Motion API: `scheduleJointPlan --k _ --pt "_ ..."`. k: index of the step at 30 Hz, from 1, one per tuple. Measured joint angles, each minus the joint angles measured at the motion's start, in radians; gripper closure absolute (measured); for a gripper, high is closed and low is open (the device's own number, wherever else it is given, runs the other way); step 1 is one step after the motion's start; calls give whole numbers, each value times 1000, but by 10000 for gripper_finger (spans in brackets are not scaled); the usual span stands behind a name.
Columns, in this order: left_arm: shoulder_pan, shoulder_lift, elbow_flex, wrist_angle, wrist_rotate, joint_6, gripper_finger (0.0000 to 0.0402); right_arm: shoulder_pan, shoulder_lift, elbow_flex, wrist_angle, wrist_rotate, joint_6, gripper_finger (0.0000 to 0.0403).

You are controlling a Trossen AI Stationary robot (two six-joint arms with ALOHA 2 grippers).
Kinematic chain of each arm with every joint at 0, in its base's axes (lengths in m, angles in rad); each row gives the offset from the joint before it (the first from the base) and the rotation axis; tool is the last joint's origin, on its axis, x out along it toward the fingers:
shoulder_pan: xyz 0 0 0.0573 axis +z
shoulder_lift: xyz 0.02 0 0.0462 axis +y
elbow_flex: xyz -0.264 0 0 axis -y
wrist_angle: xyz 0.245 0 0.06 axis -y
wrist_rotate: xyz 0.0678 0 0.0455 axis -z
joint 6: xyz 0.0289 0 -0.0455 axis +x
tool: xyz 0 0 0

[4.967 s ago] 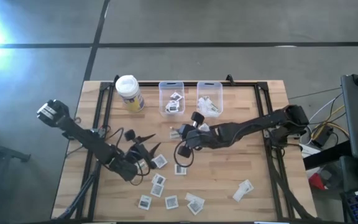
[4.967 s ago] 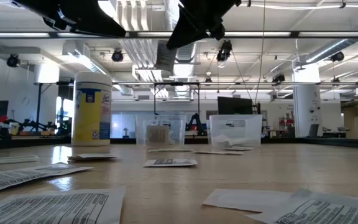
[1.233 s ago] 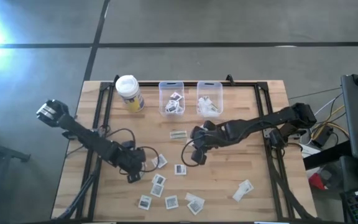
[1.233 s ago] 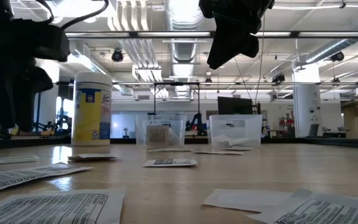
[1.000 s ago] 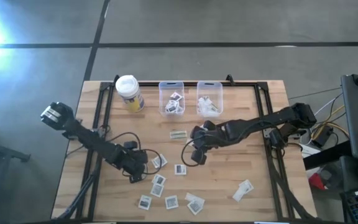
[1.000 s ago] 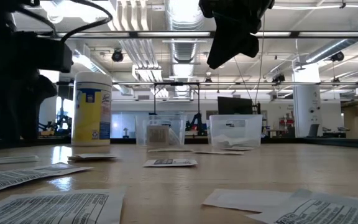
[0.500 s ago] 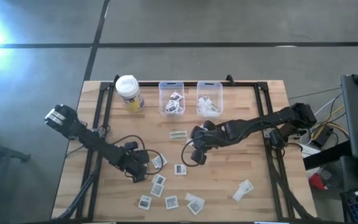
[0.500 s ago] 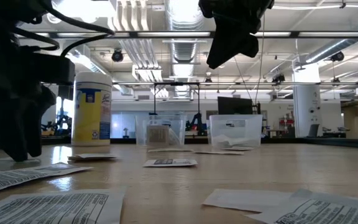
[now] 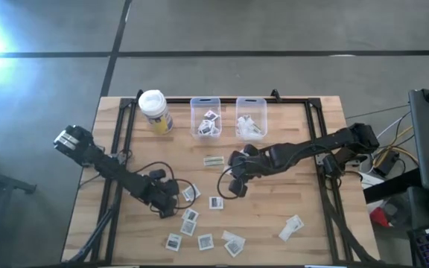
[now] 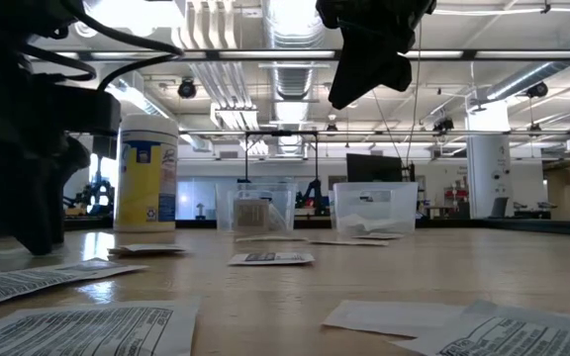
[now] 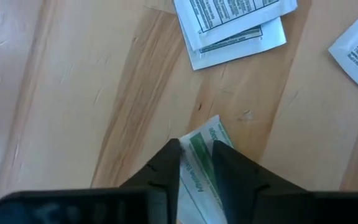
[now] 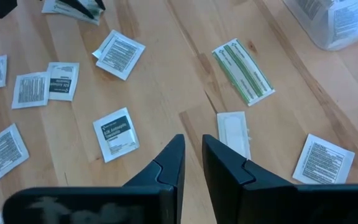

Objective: Pick & Place First Aid Supplies
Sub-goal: Put the bandage into the right transparent bin

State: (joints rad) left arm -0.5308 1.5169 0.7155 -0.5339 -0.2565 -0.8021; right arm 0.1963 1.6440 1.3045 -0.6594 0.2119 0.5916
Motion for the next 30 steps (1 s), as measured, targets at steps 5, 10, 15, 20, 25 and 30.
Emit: scheduleJointPlan --k 5,10,15,20,25,30 --pt "1 -8 -1 -3 1 7 355 0 0 0 0 0 0 350" --pt "0 -41 -4 -8 24 15 379 0 0 0 0 0 0 349" --pt "-1 -93 -4 -6 22 23 398 0 0 0 1 -1 0 350" --pt "-2 -134 -4 -3 13 40 400 0 0 0 3 -1 0 349" --pt "-2 -173 -4 0 -12 41 401 5 0 0 3 -1 4 351" --pt "-2 -220 -3 2 -62 48 401 35 0 0 5 -1 4 351"
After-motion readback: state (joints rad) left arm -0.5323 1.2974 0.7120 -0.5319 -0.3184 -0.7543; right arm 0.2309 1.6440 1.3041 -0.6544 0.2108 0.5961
